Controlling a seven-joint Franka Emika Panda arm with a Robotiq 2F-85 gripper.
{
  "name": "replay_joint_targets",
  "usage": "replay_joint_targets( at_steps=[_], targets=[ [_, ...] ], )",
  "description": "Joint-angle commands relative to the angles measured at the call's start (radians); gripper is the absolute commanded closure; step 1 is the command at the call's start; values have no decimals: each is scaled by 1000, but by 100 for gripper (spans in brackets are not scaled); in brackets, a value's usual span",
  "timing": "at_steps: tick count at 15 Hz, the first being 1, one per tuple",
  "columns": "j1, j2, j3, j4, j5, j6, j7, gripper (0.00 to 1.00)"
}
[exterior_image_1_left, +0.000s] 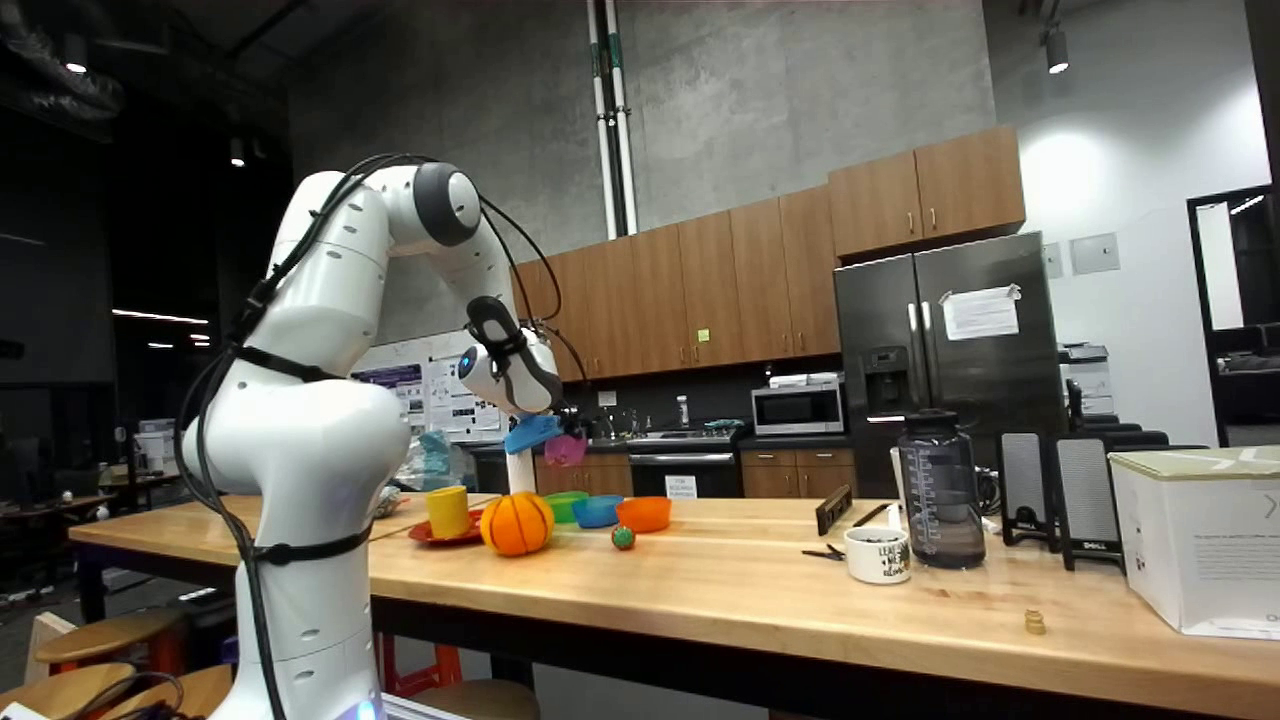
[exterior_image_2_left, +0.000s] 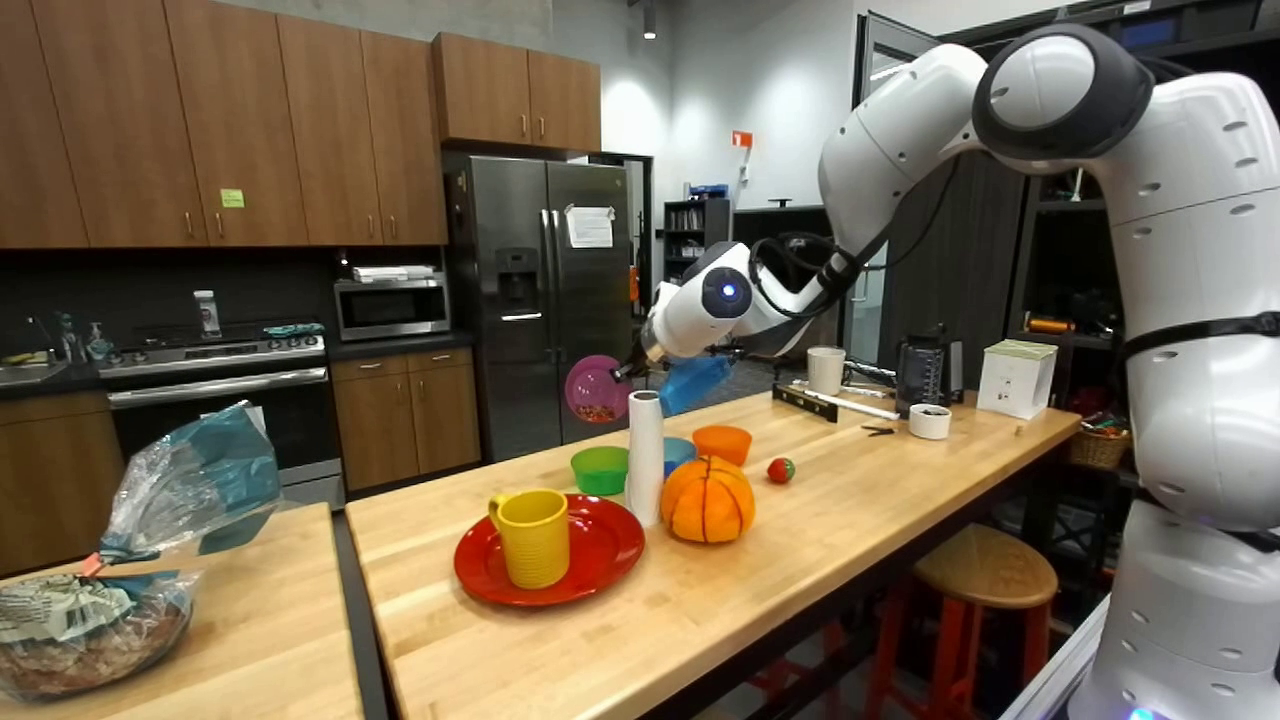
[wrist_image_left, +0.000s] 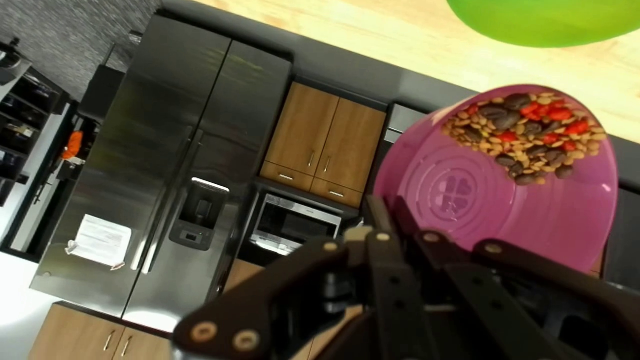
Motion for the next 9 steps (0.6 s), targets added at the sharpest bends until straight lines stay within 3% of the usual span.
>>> replay_joint_targets(
  at_steps=[1,9],
  targets=[
    [-3,-35,1,-14,-46,-5,39,99],
    [-11,-66,-7,-30,-5,35,-39,99]
  ],
)
